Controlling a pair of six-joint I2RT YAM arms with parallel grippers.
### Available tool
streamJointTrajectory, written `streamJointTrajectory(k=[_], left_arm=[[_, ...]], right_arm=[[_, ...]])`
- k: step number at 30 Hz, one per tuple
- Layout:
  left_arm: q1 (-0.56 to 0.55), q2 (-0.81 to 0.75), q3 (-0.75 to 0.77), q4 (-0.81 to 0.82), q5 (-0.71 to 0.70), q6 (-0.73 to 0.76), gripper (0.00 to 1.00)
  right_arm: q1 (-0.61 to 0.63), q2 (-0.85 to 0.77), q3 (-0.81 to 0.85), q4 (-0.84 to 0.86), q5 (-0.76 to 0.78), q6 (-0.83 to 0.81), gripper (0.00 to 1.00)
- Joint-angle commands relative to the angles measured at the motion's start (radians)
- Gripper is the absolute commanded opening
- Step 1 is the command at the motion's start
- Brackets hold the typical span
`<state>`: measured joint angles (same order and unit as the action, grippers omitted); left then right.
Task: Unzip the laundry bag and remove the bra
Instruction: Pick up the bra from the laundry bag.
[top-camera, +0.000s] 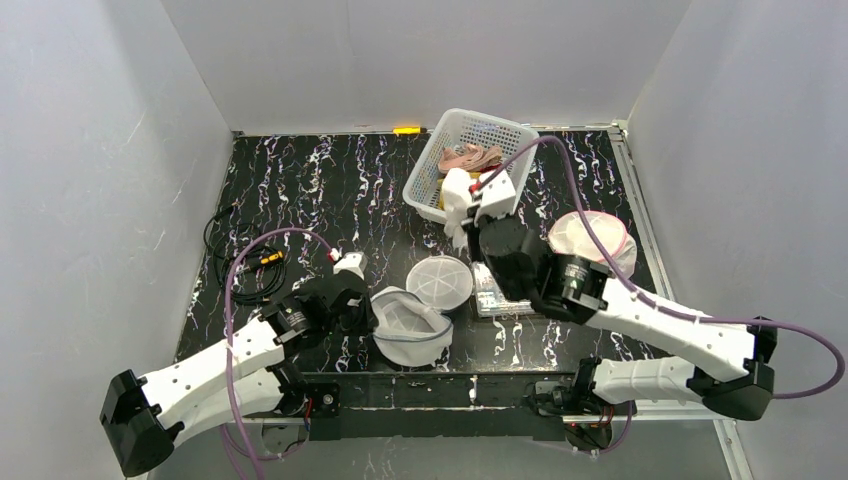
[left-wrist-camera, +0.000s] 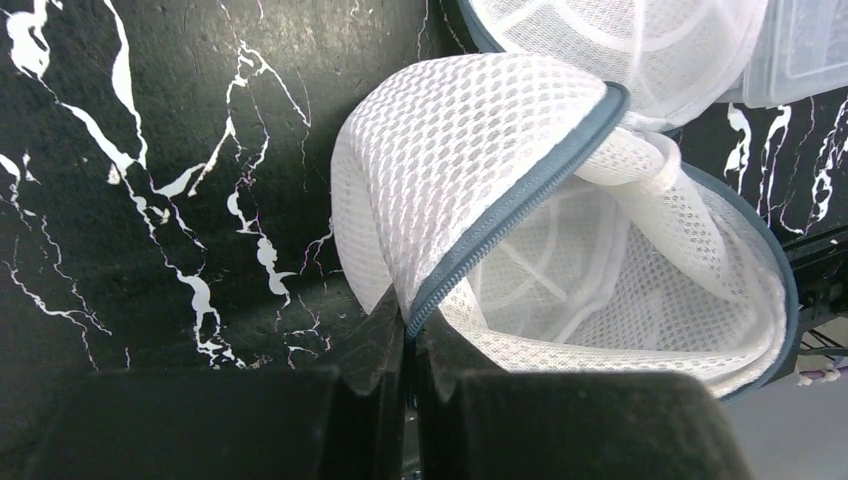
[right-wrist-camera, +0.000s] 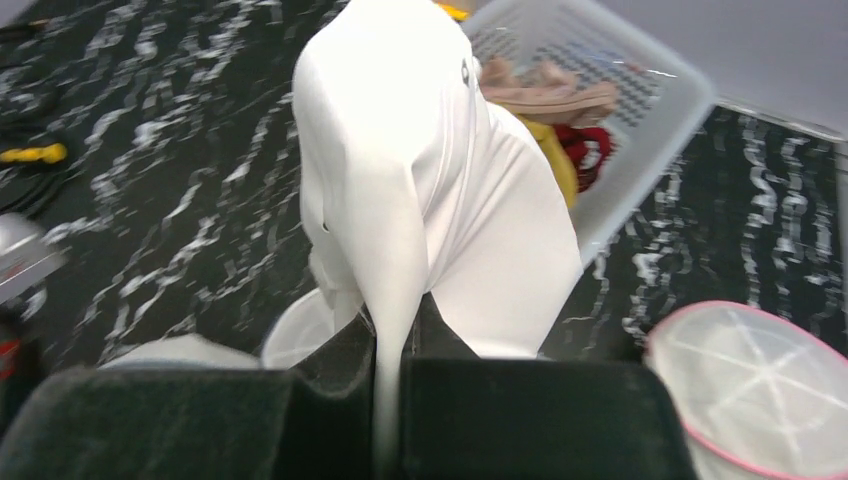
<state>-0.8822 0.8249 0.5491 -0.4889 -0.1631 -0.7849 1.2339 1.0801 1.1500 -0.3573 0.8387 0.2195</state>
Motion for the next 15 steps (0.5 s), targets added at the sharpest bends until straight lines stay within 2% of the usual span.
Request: streamJointTrajectory(k=[1,5,11,14,15], left_arm=[[-0.001,0.010,0.066,-0.033,-0.050,0.022,0.00],[0.000,0.029,0.117,-0.055,-0.059,0.039,0.01],[0.000,0.050,0.154,-0.080,-0.060,0.055,0.10],[-0.001,0.046,0.169,-0.101,-0.045,0.066,0.19],[-0.001,0.040,0.174,-0.110,-0.041,0.066,0.25]], right_arm=[[-0.172,0.066,0.092,-0.042,0.056,-0.037,0.01],[-0.325,0.115,0.094,-0.002,-0.022,-0.019,0.01],[-0.413,0.263,0.155,0.061,0.056,-0.072,0.01],[-0.431,0.329,0.197,0.097,0.080,-0.110,0.01],[-0.438,0.353,0.218,0.098,0.090,-0.121,0.01]])
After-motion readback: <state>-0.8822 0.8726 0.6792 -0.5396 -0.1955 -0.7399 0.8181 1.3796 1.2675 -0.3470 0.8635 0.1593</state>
